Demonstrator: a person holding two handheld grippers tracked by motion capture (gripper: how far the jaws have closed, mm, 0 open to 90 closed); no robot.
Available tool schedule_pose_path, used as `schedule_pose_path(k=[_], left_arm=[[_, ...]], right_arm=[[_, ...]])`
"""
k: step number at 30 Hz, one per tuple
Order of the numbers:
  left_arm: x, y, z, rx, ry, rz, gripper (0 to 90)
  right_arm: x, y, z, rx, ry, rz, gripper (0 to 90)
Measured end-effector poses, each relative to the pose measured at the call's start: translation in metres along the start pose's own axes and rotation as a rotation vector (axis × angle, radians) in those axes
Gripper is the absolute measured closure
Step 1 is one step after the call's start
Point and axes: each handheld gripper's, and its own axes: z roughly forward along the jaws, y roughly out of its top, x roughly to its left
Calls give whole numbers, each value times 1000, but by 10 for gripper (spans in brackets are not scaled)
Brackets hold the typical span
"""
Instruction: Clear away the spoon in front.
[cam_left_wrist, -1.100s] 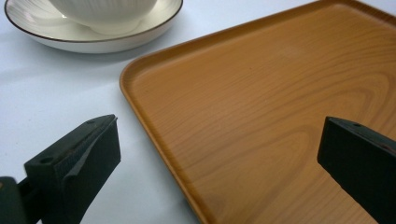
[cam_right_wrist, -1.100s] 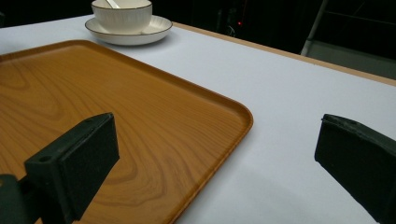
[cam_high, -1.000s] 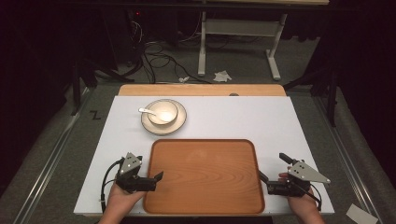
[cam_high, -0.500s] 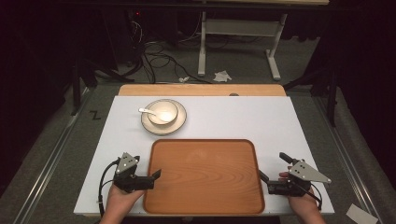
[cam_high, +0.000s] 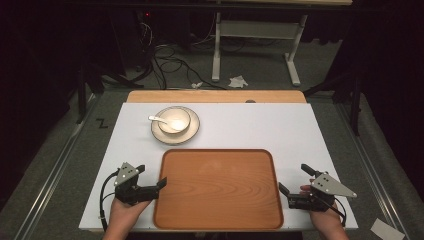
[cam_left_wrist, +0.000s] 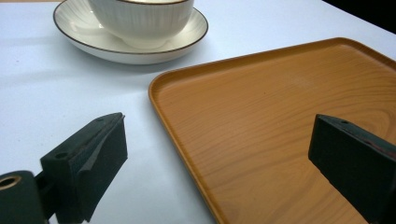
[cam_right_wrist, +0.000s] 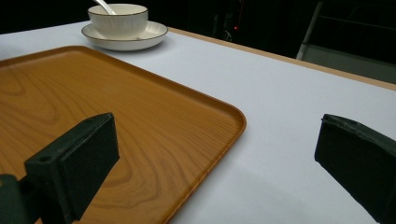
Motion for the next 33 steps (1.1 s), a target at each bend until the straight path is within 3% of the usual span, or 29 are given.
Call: schedule_pose_path(k=[7,14,19,23,25,30,33], left_arm=[[5,2,-7,-47,4,-27,54],[10,1,-12,-75,2,-57,47],[9,5,-11,-59,16,-31,42],[5,6,-12,-55,29,-7,26],[3,7,-15,-77,38,-14,11],[5,7,-14,-74,27,-23,4],[7,9,-12,-74,27,-25,4]], right_arm=[[-3,-2,-5,-1,-22,21,9],[-1,-1,-4,-5,-17,14,67],[2,-1,-3,8,2,-16,7],[2,0,-4,13,14,-7,7],[3,-1,-5,25,13,-12,6],[3,0,-6,30,-13,-16,6],[2,-1,-6,44,-4,-24,7]])
